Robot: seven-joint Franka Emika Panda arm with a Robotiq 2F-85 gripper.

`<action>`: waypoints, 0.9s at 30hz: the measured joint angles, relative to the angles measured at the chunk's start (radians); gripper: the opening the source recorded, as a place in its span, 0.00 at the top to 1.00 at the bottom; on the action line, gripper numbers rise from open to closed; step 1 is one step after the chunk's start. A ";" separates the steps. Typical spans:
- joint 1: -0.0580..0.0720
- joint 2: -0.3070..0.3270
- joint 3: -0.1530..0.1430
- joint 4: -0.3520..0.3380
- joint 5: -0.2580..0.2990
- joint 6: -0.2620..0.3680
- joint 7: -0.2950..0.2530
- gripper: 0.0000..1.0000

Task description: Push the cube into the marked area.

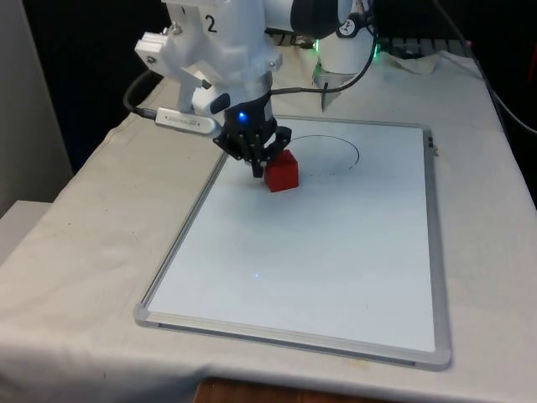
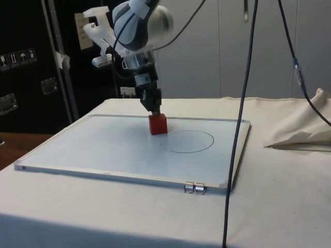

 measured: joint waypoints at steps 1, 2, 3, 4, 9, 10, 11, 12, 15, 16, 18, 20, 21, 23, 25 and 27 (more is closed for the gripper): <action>0.002 0.000 0.002 0.000 0.000 0.000 -0.001 1.00; 0.002 0.000 0.002 0.000 0.000 0.000 -0.001 1.00; 0.004 0.000 0.004 0.000 0.000 0.000 -0.001 1.00; 0.006 -0.001 0.005 0.000 0.000 0.000 -0.001 1.00; 0.013 -0.001 0.014 0.000 0.000 0.000 -0.007 1.00; 0.015 -0.002 0.018 0.000 0.000 0.000 -0.010 1.00; 0.016 -0.002 0.021 0.000 0.000 0.000 -0.010 1.00; 0.016 -0.002 0.021 0.000 0.000 0.000 -0.010 1.00; 0.019 -0.003 0.028 0.000 0.001 0.000 -0.003 1.00; 0.020 -0.003 0.029 -0.001 0.002 0.000 0.001 1.00; 0.020 -0.003 0.029 -0.003 0.011 0.000 0.012 1.00; 0.020 -0.003 0.029 -0.004 0.017 0.000 0.015 1.00; 0.020 -0.003 0.029 -0.004 0.017 0.000 0.015 1.00; 0.022 -0.003 0.030 -0.006 0.024 0.000 0.022 1.00; 0.023 -0.002 0.033 -0.008 0.029 0.000 0.031 1.00; 0.025 -0.003 0.039 -0.012 0.035 0.001 0.044 1.00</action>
